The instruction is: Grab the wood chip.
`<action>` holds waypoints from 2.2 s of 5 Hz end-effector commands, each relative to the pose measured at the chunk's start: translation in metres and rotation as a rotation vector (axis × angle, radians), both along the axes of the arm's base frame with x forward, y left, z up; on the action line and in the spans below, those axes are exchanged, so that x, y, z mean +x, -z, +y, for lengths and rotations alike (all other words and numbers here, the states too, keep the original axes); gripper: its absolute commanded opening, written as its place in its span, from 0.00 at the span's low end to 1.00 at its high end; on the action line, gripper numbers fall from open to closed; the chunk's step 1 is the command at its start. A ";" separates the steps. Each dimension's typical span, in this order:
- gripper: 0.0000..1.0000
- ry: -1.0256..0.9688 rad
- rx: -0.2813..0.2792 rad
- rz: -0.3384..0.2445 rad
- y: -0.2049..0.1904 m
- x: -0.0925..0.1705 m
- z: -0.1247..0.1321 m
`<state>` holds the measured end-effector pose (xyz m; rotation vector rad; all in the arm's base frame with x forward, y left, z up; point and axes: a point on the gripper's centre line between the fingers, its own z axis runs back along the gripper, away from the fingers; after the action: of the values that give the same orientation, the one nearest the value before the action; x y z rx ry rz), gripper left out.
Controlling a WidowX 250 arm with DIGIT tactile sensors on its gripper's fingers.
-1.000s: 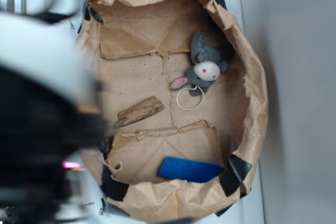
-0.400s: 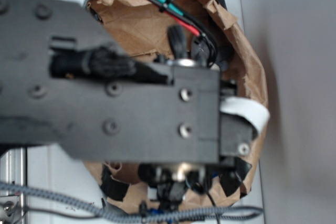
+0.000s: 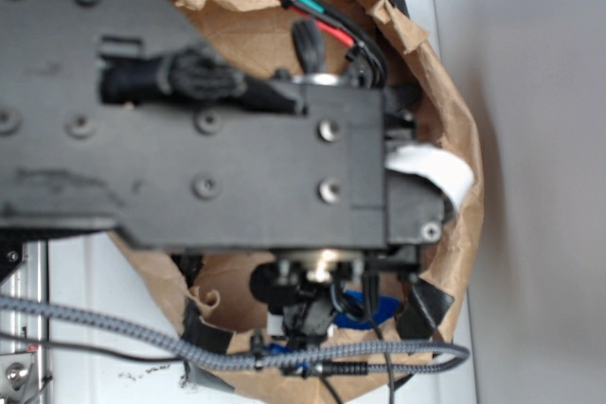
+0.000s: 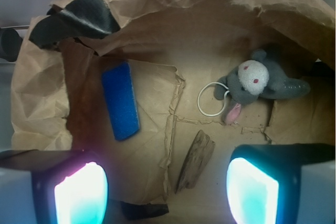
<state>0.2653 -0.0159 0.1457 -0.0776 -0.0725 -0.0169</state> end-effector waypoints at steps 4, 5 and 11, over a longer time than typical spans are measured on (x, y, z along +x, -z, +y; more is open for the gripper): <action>1.00 -0.493 -0.118 -0.030 0.048 -0.016 0.045; 1.00 -0.454 -0.075 -0.007 0.073 -0.008 0.034; 0.96 -0.356 0.136 -0.113 0.143 -0.024 0.007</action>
<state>0.2510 -0.0045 0.0097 0.0545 -0.2379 0.3646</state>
